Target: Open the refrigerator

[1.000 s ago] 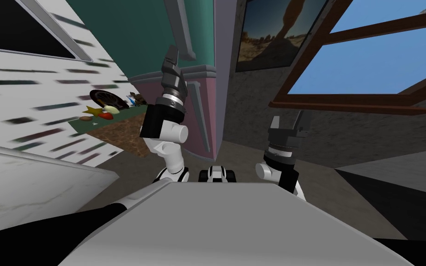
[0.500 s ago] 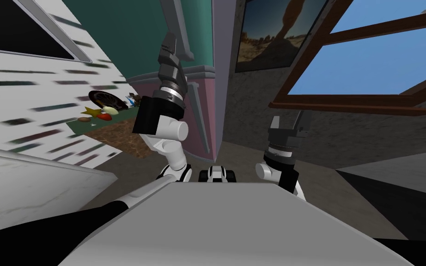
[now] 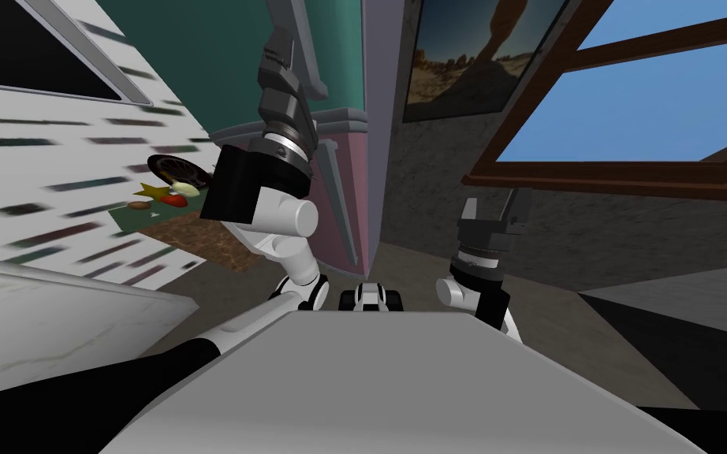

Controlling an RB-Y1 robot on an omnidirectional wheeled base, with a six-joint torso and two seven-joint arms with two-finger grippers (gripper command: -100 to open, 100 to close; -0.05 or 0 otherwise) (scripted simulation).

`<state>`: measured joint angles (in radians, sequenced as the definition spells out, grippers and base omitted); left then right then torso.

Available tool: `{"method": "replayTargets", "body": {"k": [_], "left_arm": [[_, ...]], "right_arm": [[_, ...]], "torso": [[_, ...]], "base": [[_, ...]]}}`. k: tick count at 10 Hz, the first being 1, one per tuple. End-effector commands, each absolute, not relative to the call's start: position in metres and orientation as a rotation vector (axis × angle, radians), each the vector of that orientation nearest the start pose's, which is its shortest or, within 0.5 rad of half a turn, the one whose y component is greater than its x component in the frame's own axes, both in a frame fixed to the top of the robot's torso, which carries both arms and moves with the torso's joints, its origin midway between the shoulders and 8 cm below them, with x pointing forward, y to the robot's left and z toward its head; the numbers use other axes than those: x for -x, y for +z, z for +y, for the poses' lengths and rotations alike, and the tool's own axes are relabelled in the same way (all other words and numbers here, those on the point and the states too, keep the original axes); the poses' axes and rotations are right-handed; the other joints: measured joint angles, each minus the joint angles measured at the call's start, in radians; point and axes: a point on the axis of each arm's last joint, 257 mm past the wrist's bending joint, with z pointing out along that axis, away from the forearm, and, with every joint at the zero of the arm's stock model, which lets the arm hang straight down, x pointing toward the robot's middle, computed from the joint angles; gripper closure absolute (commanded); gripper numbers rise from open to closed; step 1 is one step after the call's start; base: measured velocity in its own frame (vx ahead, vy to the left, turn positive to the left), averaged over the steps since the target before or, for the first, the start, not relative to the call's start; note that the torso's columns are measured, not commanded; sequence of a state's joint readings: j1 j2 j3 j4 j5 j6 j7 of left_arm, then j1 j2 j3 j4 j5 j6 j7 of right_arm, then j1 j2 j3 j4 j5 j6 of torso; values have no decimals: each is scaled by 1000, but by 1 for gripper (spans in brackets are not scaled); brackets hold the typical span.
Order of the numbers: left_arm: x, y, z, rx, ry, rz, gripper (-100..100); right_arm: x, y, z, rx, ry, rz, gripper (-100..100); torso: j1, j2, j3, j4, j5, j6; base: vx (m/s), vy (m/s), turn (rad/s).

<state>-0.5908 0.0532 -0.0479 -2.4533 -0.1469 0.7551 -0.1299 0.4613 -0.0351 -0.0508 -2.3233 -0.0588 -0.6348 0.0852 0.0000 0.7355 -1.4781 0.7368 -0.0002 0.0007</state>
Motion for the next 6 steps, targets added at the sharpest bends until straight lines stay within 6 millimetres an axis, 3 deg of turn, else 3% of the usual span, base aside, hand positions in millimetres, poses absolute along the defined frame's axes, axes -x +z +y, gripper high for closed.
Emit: {"method": "replayTargets", "body": {"k": [1, 6], "left_arm": [[-430, 265, 134, 493, -1329, 825, 100], [-435, 253, 135, 493, -1327, 828, 100]], "right_arm": [[-307, 79, -287, -462, 1266, 470, 0], [-307, 79, -286, -462, 1266, 470, 0]], "torso": [[0, 0, 0, 0, 0, 0], [0, 2, 2, 1, 0, -1]], "base": [[-39, -6, -8], [-54, -2, -5]]}}
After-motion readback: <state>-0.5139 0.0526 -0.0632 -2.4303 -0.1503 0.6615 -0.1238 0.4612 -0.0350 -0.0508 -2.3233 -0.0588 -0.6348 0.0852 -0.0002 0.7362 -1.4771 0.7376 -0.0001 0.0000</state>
